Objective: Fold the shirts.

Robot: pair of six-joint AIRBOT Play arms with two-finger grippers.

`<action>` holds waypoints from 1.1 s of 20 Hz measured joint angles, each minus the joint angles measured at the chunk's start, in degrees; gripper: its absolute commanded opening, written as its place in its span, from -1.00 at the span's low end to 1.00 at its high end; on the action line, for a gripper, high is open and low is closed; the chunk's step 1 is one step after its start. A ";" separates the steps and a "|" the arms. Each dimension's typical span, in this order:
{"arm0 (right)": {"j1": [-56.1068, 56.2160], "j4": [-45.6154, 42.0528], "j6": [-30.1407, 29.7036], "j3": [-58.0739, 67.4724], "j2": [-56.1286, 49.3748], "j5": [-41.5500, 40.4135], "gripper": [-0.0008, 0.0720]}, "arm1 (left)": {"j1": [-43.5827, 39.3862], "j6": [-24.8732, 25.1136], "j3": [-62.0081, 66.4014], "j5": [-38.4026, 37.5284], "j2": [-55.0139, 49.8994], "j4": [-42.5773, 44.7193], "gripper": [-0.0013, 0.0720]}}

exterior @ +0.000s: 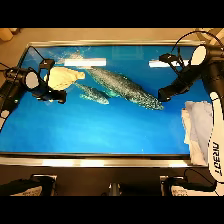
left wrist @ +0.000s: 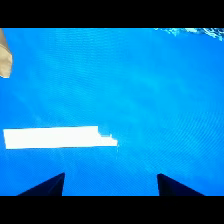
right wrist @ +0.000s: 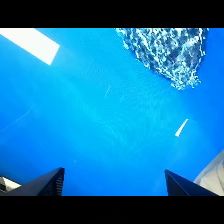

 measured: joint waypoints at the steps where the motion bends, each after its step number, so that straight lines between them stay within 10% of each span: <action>1: 0.00 0.00 -0.02 0.00 0.00 0.02 0.92 | 0.00 -0.02 0.00 0.00 0.00 0.00 1.00; 15: 0.00 0.00 0.00 0.00 0.00 0.00 0.92 | -0.02 -0.02 -0.04 0.11 0.00 0.00 1.00; 22: 0.00 0.00 0.00 0.00 0.00 -2.21 0.92 | -0.28 0.04 -0.31 15.04 -1.86 -0.94 1.00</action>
